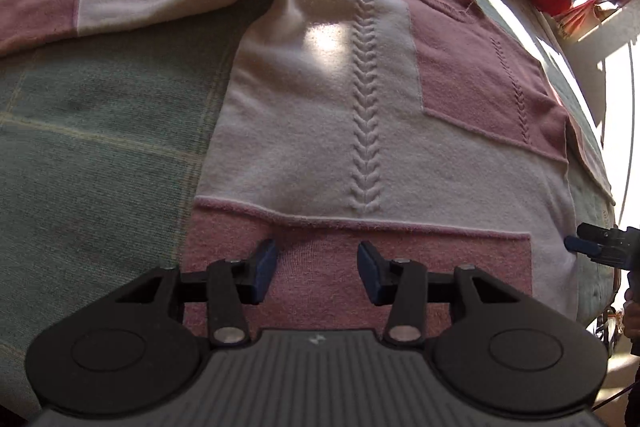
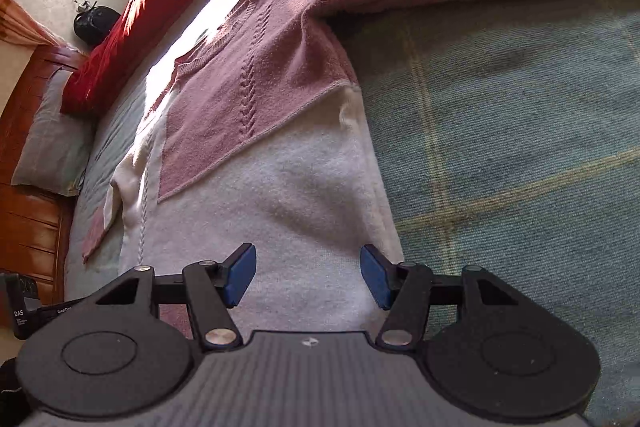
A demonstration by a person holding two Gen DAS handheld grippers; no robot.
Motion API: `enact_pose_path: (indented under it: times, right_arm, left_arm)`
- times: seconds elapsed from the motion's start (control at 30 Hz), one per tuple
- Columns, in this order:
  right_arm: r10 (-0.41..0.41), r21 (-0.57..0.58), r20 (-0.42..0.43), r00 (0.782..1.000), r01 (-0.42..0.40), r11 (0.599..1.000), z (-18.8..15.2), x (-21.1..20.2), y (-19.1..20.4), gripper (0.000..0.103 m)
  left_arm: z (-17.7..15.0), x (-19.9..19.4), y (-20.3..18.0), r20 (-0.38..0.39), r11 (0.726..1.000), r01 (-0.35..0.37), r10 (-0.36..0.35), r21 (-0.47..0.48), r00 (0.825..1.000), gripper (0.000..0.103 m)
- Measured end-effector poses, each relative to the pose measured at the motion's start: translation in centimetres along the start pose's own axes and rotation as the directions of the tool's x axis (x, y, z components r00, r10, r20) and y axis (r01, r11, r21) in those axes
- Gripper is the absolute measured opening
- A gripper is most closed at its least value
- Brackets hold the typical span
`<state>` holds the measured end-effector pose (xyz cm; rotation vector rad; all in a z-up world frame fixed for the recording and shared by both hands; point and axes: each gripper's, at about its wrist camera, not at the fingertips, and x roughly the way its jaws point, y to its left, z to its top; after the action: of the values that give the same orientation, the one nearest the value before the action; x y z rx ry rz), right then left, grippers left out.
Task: Fold clothes
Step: 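Open both grippers and release the hem, then press both open grippers over the sweater body to smooth it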
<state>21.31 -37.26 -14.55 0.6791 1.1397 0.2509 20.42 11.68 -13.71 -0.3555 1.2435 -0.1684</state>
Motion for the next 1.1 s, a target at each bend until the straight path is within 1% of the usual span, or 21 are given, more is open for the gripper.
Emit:
enact_pose_path:
  times: [0.07, 0.1, 0.13, 0.2, 0.23, 0.3, 0.33, 0.4, 0.43, 0.47, 0.5, 0.53, 0.6, 0.63, 0.7, 0.73, 0.77, 0.83, 0.9, 1.03, 1.1]
  right_arm:
    - [-0.006, -0.014, -0.009, 1.000, 0.006, 1.000, -0.6, -0.7, 0.0, 0.063]
    - [-0.013, -0.023, -0.013, 1.000, 0.012, 1.000, -0.7, -0.8, 0.4, 0.063]
    - [-0.018, -0.039, -0.012, 1.000, 0.018, 0.999, -0.9, -0.9, 1.1, 0.063]
    - [-0.029, -0.071, -0.010, 1.000, 0.029, 0.997, -1.2, -1.1, 2.5, 0.071]
    - [-0.024, -0.084, -0.011, 1.000, 0.023, 0.996, -1.3, -1.1, 3.3, 0.071]
    - [0.046, -0.094, -0.029, 0.999, -0.049, 0.994, -1.5, -0.5, 5.2, 0.071]
    - [0.078, -0.101, -0.039, 0.996, -0.082, 0.992, -1.6, 0.0, 6.3, 0.072]
    - [0.088, -0.150, -0.046, 0.995, -0.094, 0.984, -2.0, 1.5, 8.8, 0.073]
    - [0.068, -0.194, -0.039, 0.997, -0.074, 0.978, -2.3, 2.4, 10.1, 0.073]
    - [0.005, -0.269, -0.014, 1.000, -0.008, 0.963, -2.7, 3.3, 11.4, 0.073]
    - [-0.056, -0.337, 0.013, 0.998, 0.057, 0.940, -3.2, 4.1, 12.5, 0.073]
    - [-0.113, -0.391, 0.040, 0.993, 0.120, 0.913, -3.7, 4.9, 13.3, 0.073]
    - [-0.216, -0.485, 0.099, 0.971, 0.237, 0.842, -4.9, 6.4, 14.5, 0.073]
    - [-0.249, -0.513, 0.119, 0.961, 0.274, 0.813, -5.5, 6.9, 14.4, 0.074]
    - [-0.297, -0.549, 0.145, 0.944, 0.326, 0.769, -6.9, 7.5, 13.9, 0.081]
    - [-0.298, -0.557, 0.155, 0.942, 0.332, 0.761, -7.6, 7.4, 13.5, 0.083]
    - [-0.292, -0.564, 0.158, 0.943, 0.329, 0.758, -8.2, 7.1, 13.3, 0.087]
    - [-0.290, -0.574, 0.157, 0.944, 0.326, 0.751, -9.7, 6.4, 12.6, 0.093]
    - [-0.294, -0.577, 0.152, 0.944, 0.326, 0.749, -11.2, 5.6, 11.8, 0.101]
    - [-0.290, -0.562, 0.149, 0.945, 0.323, 0.762, -13.4, 4.2, 10.0, 0.103]
    - [-0.291, -0.542, 0.146, 0.946, 0.322, 0.776, -13.5, 3.9, 9.7, 0.103]
  left_arm:
    - [-0.5, -0.9, 1.6, -0.007, 0.999, 0.000, -0.001, -0.049, 1.000, 0.046]
    - [-0.6, -1.4, 1.7, -0.013, 0.999, -0.017, 0.016, -0.052, 1.000, 0.046]
    - [-0.6, -2.0, 1.4, -0.013, 0.998, -0.030, 0.030, -0.046, 0.999, 0.044]
    - [-0.5, -3.4, 0.2, 0.021, 0.999, -0.036, 0.036, -0.012, 0.999, 0.044]
    - [-0.5, -4.0, -0.5, 0.036, 1.000, -0.027, 0.026, 0.002, 0.999, 0.045]
    - [-0.3, -4.3, -2.2, 0.049, 0.999, 0.027, -0.028, 0.022, 0.998, 0.048]
    - [-0.3, -4.1, -3.2, 0.054, 0.999, 0.037, -0.039, 0.038, 0.998, 0.050]
    - [-0.7, -2.6, -5.3, 0.067, 0.995, 0.002, -0.009, 0.097, 0.998, 0.053]
    - [-1.0, -1.9, -6.4, 0.075, 0.992, -0.015, 0.006, 0.127, 0.997, 0.055]
    - [-1.2, -1.2, -7.5, 0.083, 0.987, -0.033, 0.020, 0.156, 0.996, 0.055]
    - [-1.6, -0.4, -8.5, 0.101, 0.978, -0.073, 0.055, 0.194, 0.993, 0.055]
    - [-2.3, 0.6, -9.4, 0.140, 0.957, -0.155, 0.123, 0.245, 0.982, 0.056]
    - [-3.7, 2.4, -11.0, 0.219, 0.898, -0.295, 0.232, 0.326, 0.948, 0.055]
    - [-4.5, 2.8, -11.0, 0.242, 0.890, -0.310, 0.237, 0.335, 0.941, 0.056]
    - [-5.9, 2.7, -10.5, 0.285, 0.892, -0.316, 0.227, 0.322, 0.931, 0.056]
    - [-6.5, 2.4, -10.3, 0.296, 0.894, -0.314, 0.221, 0.319, 0.929, 0.057]
    - [-7.1, 2.0, -10.0, 0.296, 0.895, -0.311, 0.217, 0.320, 0.930, 0.061]
    - [-8.3, 1.3, -9.3, 0.277, 0.897, -0.306, 0.221, 0.318, 0.935, 0.067]
    - [-9.4, 0.7, -8.7, 0.255, 0.903, -0.298, 0.223, 0.310, 0.941, 0.070]
    - [-11.3, -0.1, -8.2, 0.204, 0.904, -0.285, 0.228, 0.320, 0.952, 0.071]
    - [-11.1, -0.7, -8.6, 0.193, 0.903, -0.278, 0.224, 0.327, 0.955, 0.071]
